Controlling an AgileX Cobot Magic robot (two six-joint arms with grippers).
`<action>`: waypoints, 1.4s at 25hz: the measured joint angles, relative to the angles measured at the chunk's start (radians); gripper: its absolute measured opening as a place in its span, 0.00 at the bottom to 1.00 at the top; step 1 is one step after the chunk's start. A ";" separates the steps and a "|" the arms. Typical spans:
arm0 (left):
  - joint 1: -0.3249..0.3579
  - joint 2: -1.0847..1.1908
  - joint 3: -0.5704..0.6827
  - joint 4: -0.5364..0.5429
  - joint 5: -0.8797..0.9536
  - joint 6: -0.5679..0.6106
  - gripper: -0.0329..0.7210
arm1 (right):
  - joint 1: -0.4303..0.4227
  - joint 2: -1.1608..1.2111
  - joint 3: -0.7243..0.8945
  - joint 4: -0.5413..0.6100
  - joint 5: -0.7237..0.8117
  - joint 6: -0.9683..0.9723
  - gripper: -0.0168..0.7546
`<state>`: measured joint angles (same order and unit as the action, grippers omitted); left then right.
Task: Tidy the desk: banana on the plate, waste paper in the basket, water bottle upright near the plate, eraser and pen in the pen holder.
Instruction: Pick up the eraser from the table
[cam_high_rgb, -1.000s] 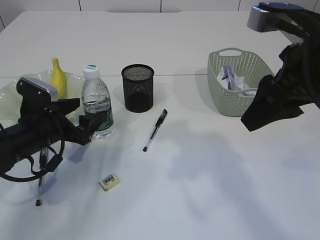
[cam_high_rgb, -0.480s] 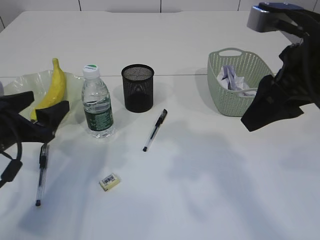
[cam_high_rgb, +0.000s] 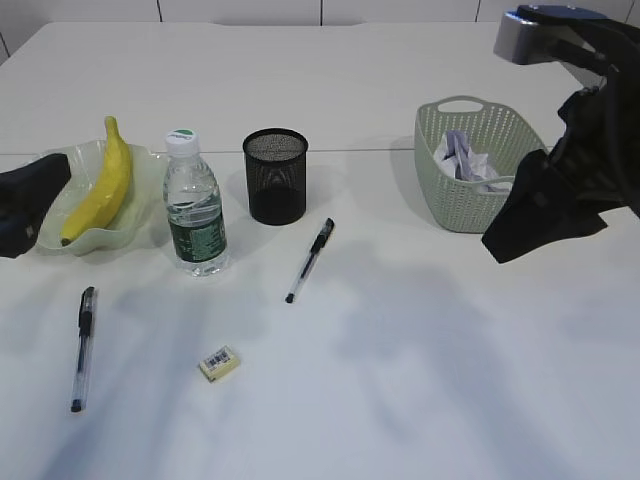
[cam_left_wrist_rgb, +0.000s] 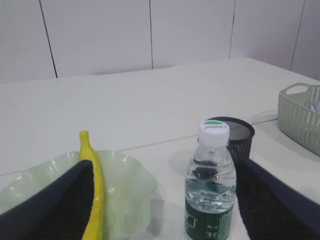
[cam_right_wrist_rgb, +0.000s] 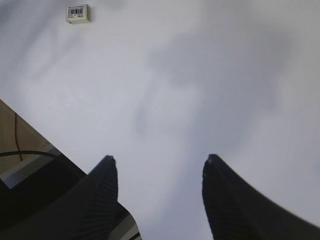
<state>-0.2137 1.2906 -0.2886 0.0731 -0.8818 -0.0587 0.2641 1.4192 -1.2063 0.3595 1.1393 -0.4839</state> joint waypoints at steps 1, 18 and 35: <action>0.000 -0.025 0.000 -0.007 0.049 0.000 0.89 | 0.000 0.000 0.000 0.002 0.000 0.000 0.54; 0.000 -0.366 -0.266 -0.090 1.205 0.000 0.83 | 0.000 0.000 0.000 0.032 0.021 0.039 0.54; 0.000 -0.372 -0.559 -0.115 1.961 0.000 0.79 | 0.108 0.004 -0.020 0.057 -0.065 0.135 0.54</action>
<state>-0.2137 0.9189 -0.8477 -0.0417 1.0792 -0.0587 0.3724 1.4232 -1.2264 0.4162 1.0745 -0.3485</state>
